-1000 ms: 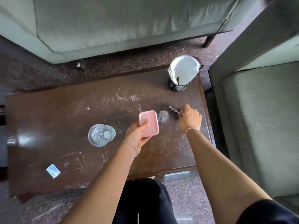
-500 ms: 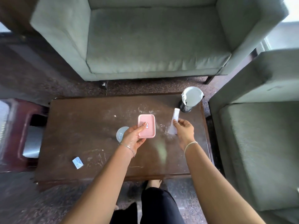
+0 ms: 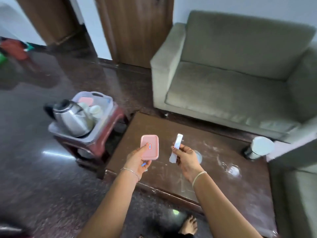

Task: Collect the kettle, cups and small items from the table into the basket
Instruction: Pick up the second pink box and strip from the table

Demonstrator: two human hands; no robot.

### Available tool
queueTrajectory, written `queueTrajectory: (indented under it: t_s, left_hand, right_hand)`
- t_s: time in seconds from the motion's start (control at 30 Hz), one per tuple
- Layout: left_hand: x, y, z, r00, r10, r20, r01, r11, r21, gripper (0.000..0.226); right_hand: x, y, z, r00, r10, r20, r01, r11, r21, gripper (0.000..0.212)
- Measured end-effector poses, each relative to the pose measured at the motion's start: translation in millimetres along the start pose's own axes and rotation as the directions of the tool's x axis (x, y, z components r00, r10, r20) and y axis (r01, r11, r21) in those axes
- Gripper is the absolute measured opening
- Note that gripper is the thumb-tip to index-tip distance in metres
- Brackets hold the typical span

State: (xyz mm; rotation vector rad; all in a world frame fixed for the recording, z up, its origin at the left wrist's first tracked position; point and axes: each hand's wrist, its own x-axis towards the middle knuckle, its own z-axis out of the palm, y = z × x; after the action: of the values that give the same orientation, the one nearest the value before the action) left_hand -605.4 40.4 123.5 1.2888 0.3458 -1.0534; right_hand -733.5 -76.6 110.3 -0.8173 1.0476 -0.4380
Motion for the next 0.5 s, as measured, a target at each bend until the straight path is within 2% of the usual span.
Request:
queueTrajectory:
  t_s: [0.07, 0.2, 0.33, 0.5]
  left_hand:
    - [-10.9, 15.6, -37.8, 1.0, 0.015, -0.026, -0.016, 0.999, -0.042, 0.018]
    - [-29.2, 45.6, -103.2, 0.998, 0.004, -0.061, -0.012, 0.993, -0.122, 0.017]
    - [-36.9, 71.0, -151.0, 0.997, 0.014, -0.078, -0.032, 0.972, -0.232, 0.02]
    - [-24.8, 104.7, -176.9, 0.995, 0.06, -0.078, -0.08, 0.952, -0.297, 0.018]
  right_hand:
    - [-10.1, 10.2, 39.4, 0.998, 0.008, 0.067, -0.006, 1.0, -0.029, 0.018]
    - [-24.1, 29.8, 105.9, 0.982, 0.052, 0.183, -0.05, 0.999, -0.013, 0.011]
    - [-25.7, 44.6, 159.6, 0.966, 0.128, 0.225, -0.124, 0.992, -0.033, 0.017]
    - [-11.5, 51.3, 220.3, 0.945, 0.17, 0.278, -0.148, 0.984, -0.097, 0.013]
